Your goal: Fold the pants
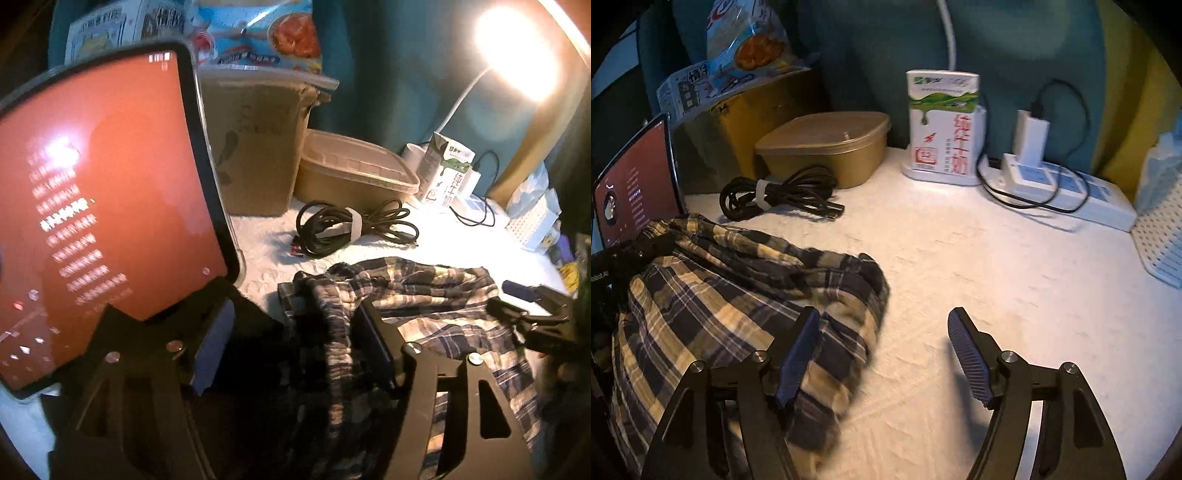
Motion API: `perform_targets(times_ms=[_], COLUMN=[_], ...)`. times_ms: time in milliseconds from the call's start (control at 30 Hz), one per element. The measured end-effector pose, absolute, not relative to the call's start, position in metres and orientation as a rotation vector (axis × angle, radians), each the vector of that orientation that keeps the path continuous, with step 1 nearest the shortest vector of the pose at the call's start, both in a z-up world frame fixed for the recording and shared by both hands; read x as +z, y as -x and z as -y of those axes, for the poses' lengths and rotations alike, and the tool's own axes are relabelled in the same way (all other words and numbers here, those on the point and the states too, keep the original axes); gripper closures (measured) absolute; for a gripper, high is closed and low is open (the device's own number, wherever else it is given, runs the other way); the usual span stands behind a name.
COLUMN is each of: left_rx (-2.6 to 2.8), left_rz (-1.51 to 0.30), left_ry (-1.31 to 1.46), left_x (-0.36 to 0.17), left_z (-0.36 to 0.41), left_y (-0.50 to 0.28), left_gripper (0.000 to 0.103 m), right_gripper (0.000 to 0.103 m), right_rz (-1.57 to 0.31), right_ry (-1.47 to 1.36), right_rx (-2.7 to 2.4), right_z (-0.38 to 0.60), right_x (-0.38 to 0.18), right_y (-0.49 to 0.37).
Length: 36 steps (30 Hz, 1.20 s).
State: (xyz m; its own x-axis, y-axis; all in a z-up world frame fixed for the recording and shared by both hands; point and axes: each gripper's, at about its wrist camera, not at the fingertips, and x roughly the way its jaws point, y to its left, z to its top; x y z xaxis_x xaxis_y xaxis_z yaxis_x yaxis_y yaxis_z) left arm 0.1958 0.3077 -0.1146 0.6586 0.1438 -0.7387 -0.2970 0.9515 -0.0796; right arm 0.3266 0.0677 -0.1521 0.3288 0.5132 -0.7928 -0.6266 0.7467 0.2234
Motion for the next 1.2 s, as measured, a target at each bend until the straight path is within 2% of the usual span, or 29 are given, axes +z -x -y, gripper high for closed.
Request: perform_targets(times_ms=[67, 133, 467, 933, 1200], left_rx=[0.282, 0.294, 0.286, 0.211, 0.192], left_rz=[-0.798, -0.777, -0.737, -0.728, -0.657], left_ry=[0.196, 0.210, 0.178, 0.113, 0.091], left_x=[-0.109, -0.104, -0.086, -0.089, -0.073], left_z=[-0.308, -0.310, -0.288, -0.206, -0.163], left_y=[-0.190, -0.185, -0.158, -0.134, -0.109], left_gripper=[0.024, 0.022, 0.021, 0.021, 0.018], right_gripper=[0.029, 0.029, 0.028, 0.028, 0.028], right_rz=[-0.978, -0.974, -0.947, -0.896, -0.863], right_ry=[0.134, 0.134, 0.120, 0.103, 0.090], right_rx=[0.736, 0.727, 0.675, 0.650, 0.633], right_z=[-0.060, -0.053, -0.017, 0.031, 0.064], right_x=[-0.148, -0.144, -0.127, -0.101, -0.084], right_y=[-0.324, -0.320, -0.302, -0.264, -0.243])
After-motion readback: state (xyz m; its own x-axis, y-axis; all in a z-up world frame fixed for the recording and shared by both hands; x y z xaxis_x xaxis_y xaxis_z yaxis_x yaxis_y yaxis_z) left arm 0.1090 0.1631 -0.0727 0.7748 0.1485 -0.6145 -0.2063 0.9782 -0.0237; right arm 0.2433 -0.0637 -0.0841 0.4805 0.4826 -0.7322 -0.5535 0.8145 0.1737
